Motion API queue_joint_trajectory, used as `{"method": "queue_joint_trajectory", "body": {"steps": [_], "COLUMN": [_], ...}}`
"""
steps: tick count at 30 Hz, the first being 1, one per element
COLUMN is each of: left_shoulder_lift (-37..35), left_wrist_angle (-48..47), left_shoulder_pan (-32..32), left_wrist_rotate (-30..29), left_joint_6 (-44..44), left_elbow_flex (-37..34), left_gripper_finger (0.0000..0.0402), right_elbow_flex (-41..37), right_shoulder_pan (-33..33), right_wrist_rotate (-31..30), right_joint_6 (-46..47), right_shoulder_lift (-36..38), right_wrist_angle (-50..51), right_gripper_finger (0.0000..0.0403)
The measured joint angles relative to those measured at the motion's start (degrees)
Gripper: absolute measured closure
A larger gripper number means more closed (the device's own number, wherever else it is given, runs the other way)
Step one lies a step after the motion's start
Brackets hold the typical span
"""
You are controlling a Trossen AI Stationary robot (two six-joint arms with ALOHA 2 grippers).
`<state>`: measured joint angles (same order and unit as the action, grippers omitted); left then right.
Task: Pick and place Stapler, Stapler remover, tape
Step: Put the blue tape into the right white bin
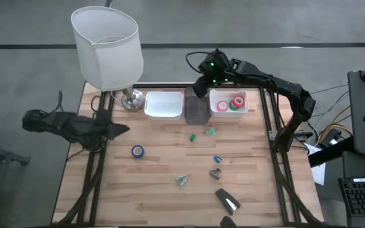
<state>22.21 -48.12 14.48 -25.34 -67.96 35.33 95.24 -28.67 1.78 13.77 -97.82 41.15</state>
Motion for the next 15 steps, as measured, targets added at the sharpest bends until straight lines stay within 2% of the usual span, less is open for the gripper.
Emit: {"method": "queue_joint_trajectory", "body": {"steps": [3, 7, 11, 15], "left_shoulder_lift": [6.6, 14.5, 22.9, 29.6], "left_wrist_angle": [-8.2, -9.5, -10.0, -11.1], "left_shoulder_pan": [0.0, 0.0, -0.2, -0.2], "left_wrist_rotate": [2.0, 2.2, 5.1, 7.3], "left_joint_6": [-2.4, -1.5, 3.0, -0.6], "left_elbow_flex": [5.1, 9.6, 9.9, 7.9], "left_gripper_finger": [0.0182, 0.0182, 0.0182, 0.0182], "right_elbow_flex": [0.5, 1.6, 2.1, 2.1], "right_shoulder_pan": [0.4, 0.5, 0.7, 0.7], "right_wrist_rotate": [-0.5, 0.2, 0.2, 0.2], "right_joint_6": [5.2, 9.0, 9.0, 9.1], "right_shoulder_lift": [0.0, 0.0, 0.1, 0.1], "right_wrist_angle": [0.0, -0.2, -1.4, -1.4], "right_gripper_finger": [0.0200, 0.0200, 0.0200, 0.0200]}}
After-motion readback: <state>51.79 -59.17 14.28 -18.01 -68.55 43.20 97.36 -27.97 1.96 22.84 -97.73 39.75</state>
